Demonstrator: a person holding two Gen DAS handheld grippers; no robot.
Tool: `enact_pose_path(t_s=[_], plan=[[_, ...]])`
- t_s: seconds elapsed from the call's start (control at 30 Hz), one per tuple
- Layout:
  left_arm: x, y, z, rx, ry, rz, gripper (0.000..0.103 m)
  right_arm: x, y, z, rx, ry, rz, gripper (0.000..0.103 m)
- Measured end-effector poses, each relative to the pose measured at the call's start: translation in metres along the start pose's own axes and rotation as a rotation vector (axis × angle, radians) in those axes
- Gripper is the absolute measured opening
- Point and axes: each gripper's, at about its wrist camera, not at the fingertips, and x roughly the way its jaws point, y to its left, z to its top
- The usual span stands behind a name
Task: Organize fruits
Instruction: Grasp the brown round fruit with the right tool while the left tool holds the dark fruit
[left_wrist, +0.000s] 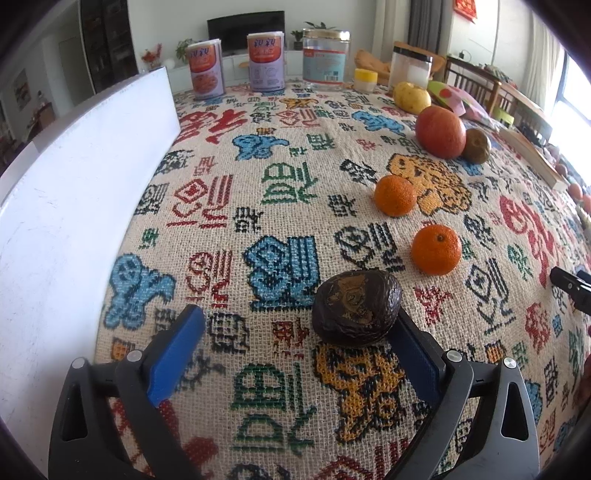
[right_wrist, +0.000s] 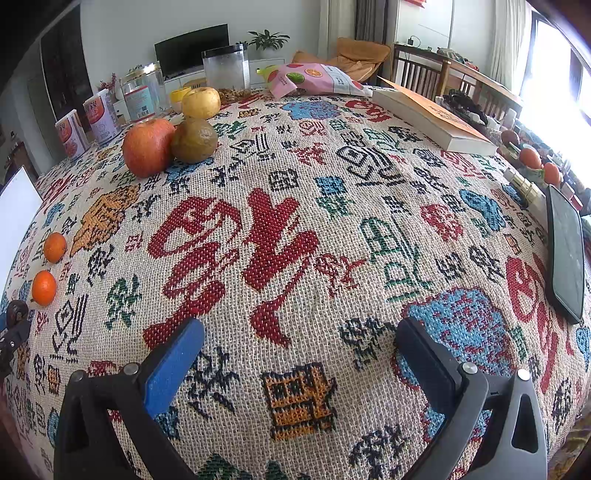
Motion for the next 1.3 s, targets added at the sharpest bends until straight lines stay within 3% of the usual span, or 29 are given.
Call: enact_pose_path(t_s=[0.1,0.17,0.3,0.4,0.47,0.53,0.67,0.7,0.77,0.93,1.07,1.2,1.3], plan=[[0.000,0.000,0.000,0.000,0.000,0.000,0.098,-0.002,-0.002,0.001,0.017,-0.007,0.035,0.103],[0.000,0.000,0.000,0.000,0.000,0.000,0.098,-0.005,-0.009,0.010,0.071,-0.041,0.145,0.103],[0.000,0.000,0.000,0.000,0.000,0.000,0.099,0.001,-0.011,0.064,0.137,-0.103,0.290,0.100],[0.000,0.000,0.000,0.000,0.000,0.000,0.099,0.017,0.015,0.108,0.005,-0.127,0.346,0.094],[0.000,0.000,0.000,-0.001,0.000,0.000,0.099,0.035,0.042,0.128,-0.156,-0.107,0.351,0.086],[0.000,0.000,0.000,-0.001,0.000,0.000,0.099,0.055,0.059,0.139,-0.233,-0.049,0.371,0.077],[0.000,0.000,0.000,-0.001,0.000,0.000,0.099,0.080,0.065,0.153,-0.224,-0.019,0.387,0.075],[0.000,0.000,0.000,-0.001,0.000,0.000,0.099,0.085,0.063,0.156,-0.208,-0.018,0.403,0.070],[0.000,0.000,0.000,-0.001,0.000,-0.001,0.099,0.092,0.061,0.158,-0.170,0.009,0.462,0.049],[0.000,0.000,0.000,-0.001,-0.001,-0.001,0.099,0.077,0.048,0.153,-0.069,0.000,0.493,0.049],[0.000,0.000,0.000,-0.001,-0.001,-0.001,0.099,0.041,0.032,0.131,0.008,0.038,0.610,0.050],[0.000,0.000,0.000,-0.001,-0.001,-0.001,0.099,0.012,0.040,0.077,-0.021,0.241,0.696,0.050],[0.000,0.000,0.000,-0.001,-0.001,-0.001,0.099,-0.002,0.048,0.028,-0.039,0.362,0.687,0.050]])
